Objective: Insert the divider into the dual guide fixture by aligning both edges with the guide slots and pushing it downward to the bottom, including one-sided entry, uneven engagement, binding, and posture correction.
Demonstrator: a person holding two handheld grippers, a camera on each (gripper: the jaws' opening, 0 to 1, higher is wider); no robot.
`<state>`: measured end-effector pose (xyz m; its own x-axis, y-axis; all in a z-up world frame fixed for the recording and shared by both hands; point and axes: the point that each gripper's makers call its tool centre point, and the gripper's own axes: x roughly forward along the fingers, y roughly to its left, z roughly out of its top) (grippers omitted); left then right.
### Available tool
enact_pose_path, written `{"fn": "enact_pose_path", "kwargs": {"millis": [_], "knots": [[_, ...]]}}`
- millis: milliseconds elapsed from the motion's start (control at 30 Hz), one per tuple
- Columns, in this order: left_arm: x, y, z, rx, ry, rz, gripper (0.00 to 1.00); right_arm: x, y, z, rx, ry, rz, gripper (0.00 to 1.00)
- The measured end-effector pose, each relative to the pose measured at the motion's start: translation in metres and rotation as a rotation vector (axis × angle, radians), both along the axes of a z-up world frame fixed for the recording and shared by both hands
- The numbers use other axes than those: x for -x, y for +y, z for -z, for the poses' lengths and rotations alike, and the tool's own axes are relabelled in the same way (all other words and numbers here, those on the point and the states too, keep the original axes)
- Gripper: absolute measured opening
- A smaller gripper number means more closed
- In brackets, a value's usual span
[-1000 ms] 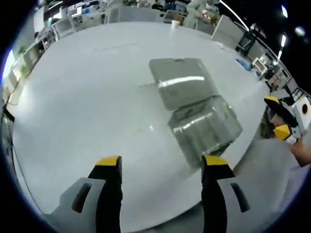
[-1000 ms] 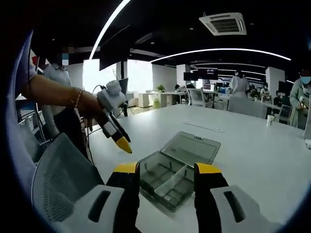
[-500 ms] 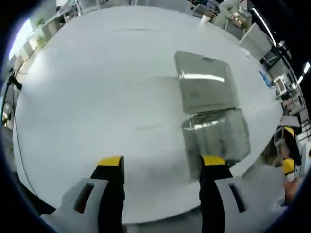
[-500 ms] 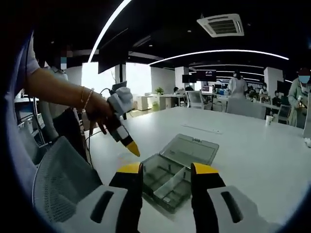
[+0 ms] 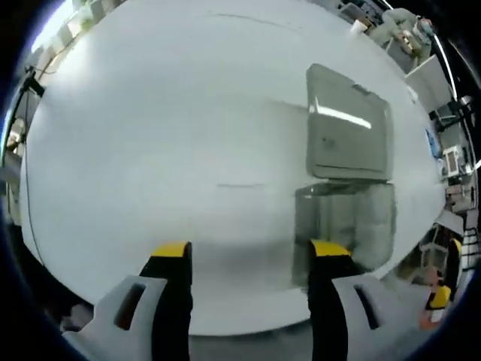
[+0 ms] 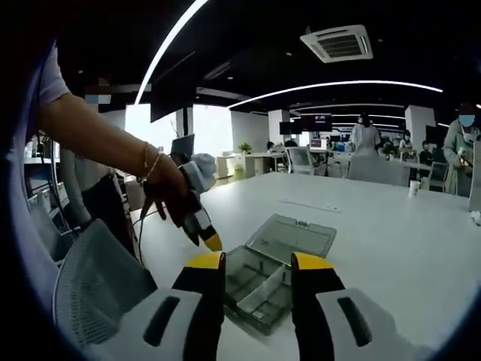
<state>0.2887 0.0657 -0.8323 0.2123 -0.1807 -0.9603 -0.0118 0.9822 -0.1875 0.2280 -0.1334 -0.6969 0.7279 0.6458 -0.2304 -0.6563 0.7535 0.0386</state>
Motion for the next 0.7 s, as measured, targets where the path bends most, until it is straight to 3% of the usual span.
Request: {"fn": "enact_pose_path", "kwargs": {"millis": [133,300,700], "knots": [[0.0,0.002,0.005,-0.05,0.034,0.014,0.61,0.0,0.0,-0.001,-0.009,-0.004,0.001,0.3],[-0.002,-0.003,0.006,-0.058,0.045,0.019,0.55,-0.001,-0.001,-0.003,-0.021,-0.004,0.004,0.28],[-0.003,0.0,0.018,-0.105,0.072,0.006,0.54,-0.002,-0.002,-0.004,-0.038,0.002,0.009,0.26]]}}
